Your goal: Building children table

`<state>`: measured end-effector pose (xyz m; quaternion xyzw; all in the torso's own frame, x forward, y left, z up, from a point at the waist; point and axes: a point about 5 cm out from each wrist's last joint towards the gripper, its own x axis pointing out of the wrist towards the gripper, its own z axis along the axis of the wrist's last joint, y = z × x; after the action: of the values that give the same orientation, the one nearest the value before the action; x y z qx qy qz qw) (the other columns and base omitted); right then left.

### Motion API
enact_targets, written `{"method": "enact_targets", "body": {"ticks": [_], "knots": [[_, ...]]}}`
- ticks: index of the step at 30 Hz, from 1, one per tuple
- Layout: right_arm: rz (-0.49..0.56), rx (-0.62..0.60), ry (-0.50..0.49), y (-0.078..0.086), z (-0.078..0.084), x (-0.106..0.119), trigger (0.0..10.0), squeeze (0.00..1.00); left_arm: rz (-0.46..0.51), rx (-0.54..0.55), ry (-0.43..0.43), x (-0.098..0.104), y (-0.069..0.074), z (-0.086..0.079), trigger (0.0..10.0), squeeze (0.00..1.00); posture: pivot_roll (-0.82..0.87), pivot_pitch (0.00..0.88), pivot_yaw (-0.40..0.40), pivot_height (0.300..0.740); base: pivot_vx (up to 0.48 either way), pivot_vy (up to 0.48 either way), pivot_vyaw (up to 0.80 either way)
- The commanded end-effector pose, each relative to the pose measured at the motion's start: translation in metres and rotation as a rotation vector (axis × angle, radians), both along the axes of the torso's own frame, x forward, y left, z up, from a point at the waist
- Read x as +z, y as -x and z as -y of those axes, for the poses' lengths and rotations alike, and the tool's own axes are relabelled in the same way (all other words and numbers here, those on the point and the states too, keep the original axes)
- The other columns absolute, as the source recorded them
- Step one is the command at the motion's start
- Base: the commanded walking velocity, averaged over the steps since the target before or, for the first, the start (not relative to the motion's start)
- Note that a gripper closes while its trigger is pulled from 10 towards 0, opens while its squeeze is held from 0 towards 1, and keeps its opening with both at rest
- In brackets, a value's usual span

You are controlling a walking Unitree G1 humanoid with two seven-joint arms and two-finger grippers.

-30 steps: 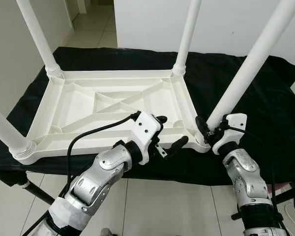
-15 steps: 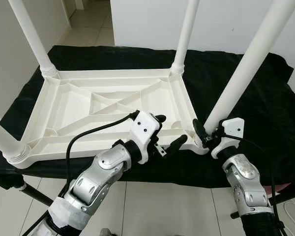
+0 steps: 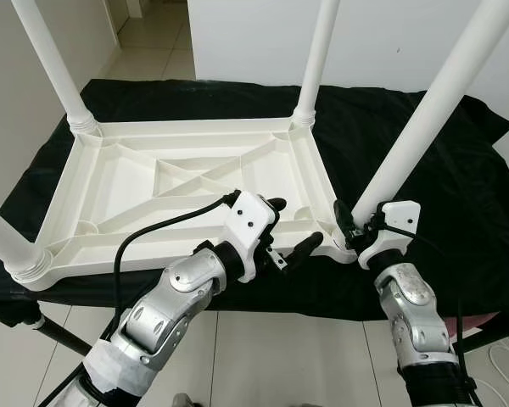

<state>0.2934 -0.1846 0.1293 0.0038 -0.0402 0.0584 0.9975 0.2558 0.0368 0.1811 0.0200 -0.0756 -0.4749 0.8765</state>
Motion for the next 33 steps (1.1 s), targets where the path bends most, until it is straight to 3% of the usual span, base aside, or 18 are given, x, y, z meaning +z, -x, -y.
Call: {"method": "enact_targets", "body": {"ticks": [1, 14, 25, 33], "knots": [[-0.313, -0.127, -0.007, 0.016, 0.018, -0.061, 10.0, 0.00, 0.009, -0.073, -0.017, 0.001, 0.005, 0.000, 10.0, 0.00, -0.09, 0.098, 0.057, 0.740, 0.000, 0.000, 0.00], [-0.248, -0.254, 0.034, 0.010, 0.021, -0.051, 10.0, 0.00, 0.012, -0.075, -0.019, 0.001, 0.005, 0.002, 10.0, 0.00, -0.09, 0.096, 0.052, 0.740, 0.000, 0.000, 0.00], [-0.151, -0.472, 0.038, 0.010, 0.023, -0.042, 10.0, 0.00, 0.017, -0.064, -0.015, 0.002, 0.003, 0.001, 10.0, 0.00, -0.08, 0.089, 0.042, 0.740, 0.000, 0.000, 0.00], [-0.148, -0.585, 0.032, 0.012, 0.030, -0.043, 10.0, 0.00, 0.016, -0.064, -0.016, 0.001, 0.004, 0.002, 10.0, 0.00, -0.08, 0.089, 0.040, 0.740, 0.000, 0.000, 0.00]]}}
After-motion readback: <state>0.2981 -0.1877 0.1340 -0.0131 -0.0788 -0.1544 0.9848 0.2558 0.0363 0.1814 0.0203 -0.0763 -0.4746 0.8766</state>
